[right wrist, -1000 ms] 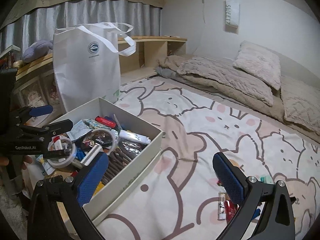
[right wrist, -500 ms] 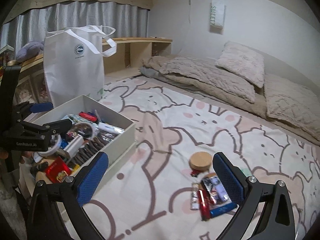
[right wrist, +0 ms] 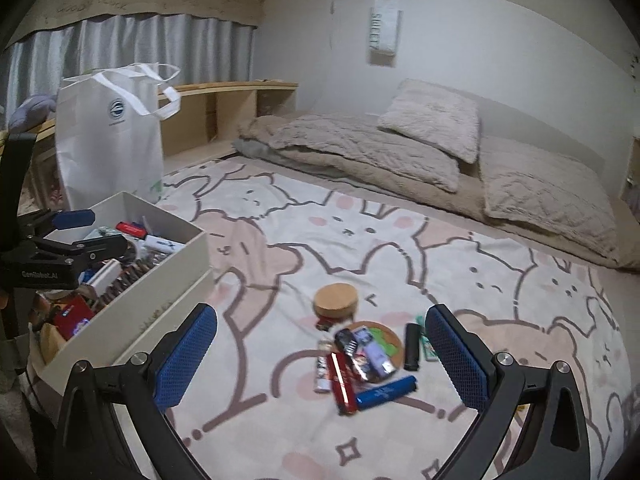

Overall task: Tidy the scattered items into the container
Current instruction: 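Withdraw both tools from the box toward the items on the sheet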

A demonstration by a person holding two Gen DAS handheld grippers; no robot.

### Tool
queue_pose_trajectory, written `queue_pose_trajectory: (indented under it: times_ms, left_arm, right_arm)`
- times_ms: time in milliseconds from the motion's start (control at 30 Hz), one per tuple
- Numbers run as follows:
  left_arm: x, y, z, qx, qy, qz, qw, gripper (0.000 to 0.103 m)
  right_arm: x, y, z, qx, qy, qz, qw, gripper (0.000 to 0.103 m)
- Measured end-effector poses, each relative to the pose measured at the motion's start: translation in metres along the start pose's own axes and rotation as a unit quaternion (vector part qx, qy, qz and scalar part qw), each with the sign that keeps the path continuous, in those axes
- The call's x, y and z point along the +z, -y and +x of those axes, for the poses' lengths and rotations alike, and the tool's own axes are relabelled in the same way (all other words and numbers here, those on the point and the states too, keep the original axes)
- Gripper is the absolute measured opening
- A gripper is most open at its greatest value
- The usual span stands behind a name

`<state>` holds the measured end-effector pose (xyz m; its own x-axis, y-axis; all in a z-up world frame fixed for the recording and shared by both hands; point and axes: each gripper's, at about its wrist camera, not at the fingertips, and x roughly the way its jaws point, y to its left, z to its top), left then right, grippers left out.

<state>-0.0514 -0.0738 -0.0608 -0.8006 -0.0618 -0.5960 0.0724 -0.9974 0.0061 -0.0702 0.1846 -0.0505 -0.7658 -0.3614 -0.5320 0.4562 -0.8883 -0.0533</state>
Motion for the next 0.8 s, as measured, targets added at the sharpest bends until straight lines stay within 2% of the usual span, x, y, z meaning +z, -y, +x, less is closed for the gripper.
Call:
queue_pose_trajectory:
  times_ms: [267,433,800]
  left_arm:
    - [-0.004,0.022,0.009,-0.008,-0.006,0.018,0.9998,0.103]
    - [-0.005,0.034,0.007,0.001,0.003,0.039,0.9993,0.103]
    - [-0.007,0.041,0.006,0.008,0.006,0.046,0.9989,0.103]
  right_arm:
    - [-0.021,0.018,-0.008,-0.032,0.003,0.014,0.999,0.103]
    - [-0.031,0.031,-0.014,-0.058,0.019,0.029,0.998,0.103]
    - [-0.053,0.056,-0.028,-0.072,0.036,0.073,0.994,0.103]
